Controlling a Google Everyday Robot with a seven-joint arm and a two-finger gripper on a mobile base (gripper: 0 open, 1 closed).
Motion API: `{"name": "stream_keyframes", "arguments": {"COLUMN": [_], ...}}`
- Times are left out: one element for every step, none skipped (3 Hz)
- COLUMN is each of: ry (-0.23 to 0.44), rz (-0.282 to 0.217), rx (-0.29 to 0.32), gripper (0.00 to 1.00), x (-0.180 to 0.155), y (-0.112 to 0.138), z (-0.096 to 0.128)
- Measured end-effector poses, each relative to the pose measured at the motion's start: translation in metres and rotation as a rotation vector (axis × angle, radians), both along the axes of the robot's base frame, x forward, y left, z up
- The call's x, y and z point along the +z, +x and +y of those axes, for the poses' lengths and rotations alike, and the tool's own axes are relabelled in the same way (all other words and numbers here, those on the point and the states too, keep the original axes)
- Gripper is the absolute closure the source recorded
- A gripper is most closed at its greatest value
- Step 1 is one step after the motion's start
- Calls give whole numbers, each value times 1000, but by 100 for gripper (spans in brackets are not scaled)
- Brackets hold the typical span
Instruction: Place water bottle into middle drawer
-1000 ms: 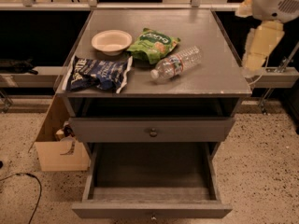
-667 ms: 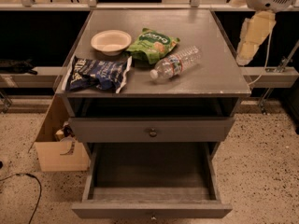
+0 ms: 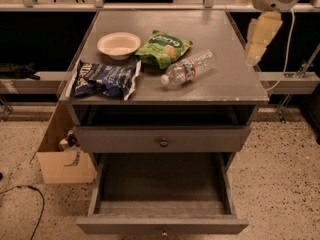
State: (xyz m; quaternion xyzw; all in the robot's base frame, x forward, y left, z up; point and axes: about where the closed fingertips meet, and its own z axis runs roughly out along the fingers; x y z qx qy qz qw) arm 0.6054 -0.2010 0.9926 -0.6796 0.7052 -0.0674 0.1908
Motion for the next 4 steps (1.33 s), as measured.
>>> {"name": "stream_keyframes", "arguments": {"ry": [-9, -7, -6, 15], "rz": [-2, -17, -37, -42], "rx": [20, 127, 246, 361], "gripper": [0, 0, 0, 0], "x": [-14, -34, -42, -52], "y": [33, 69, 82, 91], "z": [5, 16, 25, 39]}}
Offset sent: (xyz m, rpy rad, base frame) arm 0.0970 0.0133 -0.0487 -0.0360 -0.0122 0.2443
